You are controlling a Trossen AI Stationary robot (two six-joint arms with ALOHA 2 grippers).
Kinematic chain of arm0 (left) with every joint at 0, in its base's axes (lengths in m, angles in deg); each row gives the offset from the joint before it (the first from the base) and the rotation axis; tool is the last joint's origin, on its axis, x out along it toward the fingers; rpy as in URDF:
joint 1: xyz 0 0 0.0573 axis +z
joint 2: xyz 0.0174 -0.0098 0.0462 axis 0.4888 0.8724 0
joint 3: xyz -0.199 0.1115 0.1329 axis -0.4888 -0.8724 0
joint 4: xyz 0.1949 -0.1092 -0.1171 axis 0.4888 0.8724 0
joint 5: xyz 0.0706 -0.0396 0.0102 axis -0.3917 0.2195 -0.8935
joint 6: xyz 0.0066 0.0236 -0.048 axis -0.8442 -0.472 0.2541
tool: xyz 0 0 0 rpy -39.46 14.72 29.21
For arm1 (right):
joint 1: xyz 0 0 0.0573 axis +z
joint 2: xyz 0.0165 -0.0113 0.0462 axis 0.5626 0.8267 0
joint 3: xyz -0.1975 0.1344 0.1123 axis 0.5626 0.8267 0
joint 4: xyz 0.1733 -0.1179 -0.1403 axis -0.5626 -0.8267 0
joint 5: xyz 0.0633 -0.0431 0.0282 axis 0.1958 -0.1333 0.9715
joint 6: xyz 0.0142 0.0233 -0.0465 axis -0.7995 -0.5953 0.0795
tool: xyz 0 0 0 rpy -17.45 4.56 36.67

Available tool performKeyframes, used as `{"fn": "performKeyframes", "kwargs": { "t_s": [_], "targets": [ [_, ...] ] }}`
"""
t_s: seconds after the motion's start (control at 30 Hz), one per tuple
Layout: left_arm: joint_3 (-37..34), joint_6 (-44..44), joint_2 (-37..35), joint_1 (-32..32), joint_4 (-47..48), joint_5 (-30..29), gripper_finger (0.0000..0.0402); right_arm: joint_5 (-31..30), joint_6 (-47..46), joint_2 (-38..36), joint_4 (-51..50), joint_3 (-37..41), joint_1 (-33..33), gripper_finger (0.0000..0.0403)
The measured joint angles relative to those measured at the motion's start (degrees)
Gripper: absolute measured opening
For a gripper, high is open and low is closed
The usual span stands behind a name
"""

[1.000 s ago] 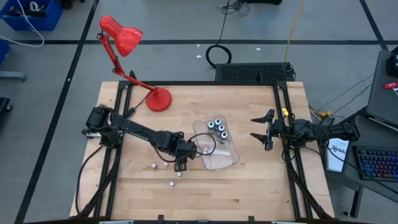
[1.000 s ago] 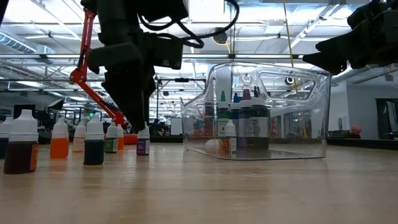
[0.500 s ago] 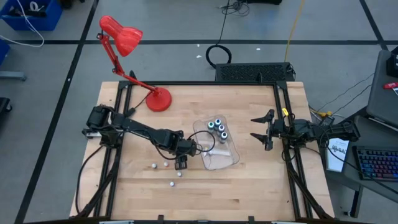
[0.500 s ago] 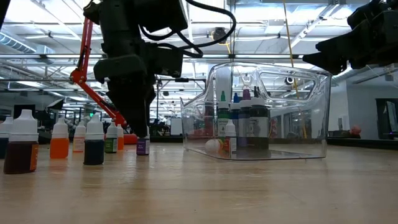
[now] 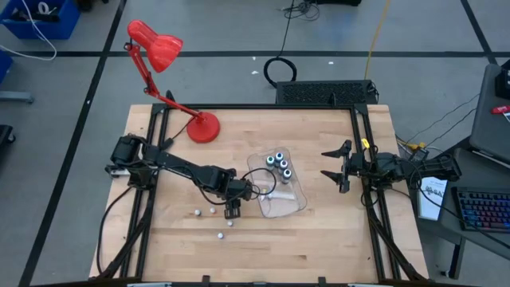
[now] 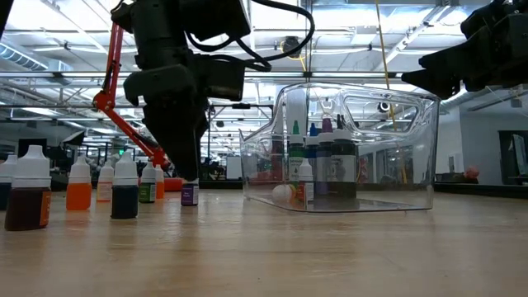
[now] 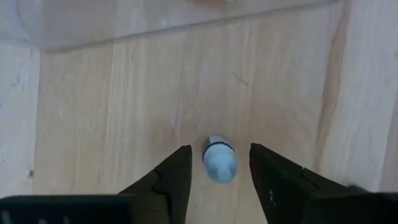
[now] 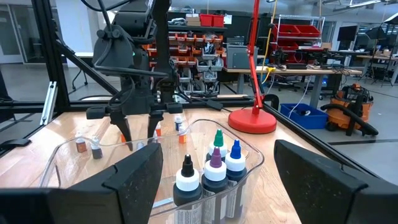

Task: Pick & Place food coloring
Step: Put the black food coloring bottle into the transparent container

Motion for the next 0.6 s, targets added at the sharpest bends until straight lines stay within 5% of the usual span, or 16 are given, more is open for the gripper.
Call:
{"fn": "performKeyframes", "kwargs": {
  "t_s": [0.6],
  "targets": [
    [0.0,0.4,0.0,0.0,0.5,0.4,0.0129,0.0,0.0,0.0,0.0,0.0,0.0,0.0295]
  ]
}}
